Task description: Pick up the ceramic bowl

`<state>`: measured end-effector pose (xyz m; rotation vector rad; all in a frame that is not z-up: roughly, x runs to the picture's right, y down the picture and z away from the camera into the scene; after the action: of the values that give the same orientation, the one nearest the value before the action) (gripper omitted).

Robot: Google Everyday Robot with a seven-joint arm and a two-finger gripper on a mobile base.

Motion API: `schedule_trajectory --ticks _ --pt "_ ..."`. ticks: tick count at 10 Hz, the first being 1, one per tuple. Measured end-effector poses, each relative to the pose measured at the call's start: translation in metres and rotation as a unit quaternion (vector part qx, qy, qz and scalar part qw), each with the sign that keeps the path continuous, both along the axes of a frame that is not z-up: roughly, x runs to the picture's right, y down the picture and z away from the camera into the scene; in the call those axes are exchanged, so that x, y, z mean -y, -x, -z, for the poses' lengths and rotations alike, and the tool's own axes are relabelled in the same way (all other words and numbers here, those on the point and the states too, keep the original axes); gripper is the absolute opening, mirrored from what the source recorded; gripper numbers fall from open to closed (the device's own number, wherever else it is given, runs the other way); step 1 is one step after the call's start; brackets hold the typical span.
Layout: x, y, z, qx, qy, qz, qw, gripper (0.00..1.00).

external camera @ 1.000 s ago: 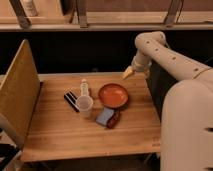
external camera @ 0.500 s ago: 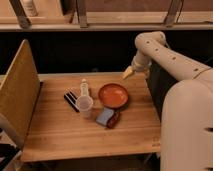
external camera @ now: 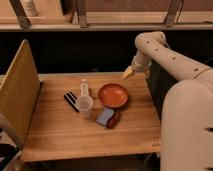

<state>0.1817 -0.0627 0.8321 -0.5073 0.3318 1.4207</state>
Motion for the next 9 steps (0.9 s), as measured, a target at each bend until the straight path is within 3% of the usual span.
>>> schedule_trajectory --ticks 9 --pt "0.0014 0.0018 -0.0005 0.005 -0.007 0.007 0.9999 0.80"
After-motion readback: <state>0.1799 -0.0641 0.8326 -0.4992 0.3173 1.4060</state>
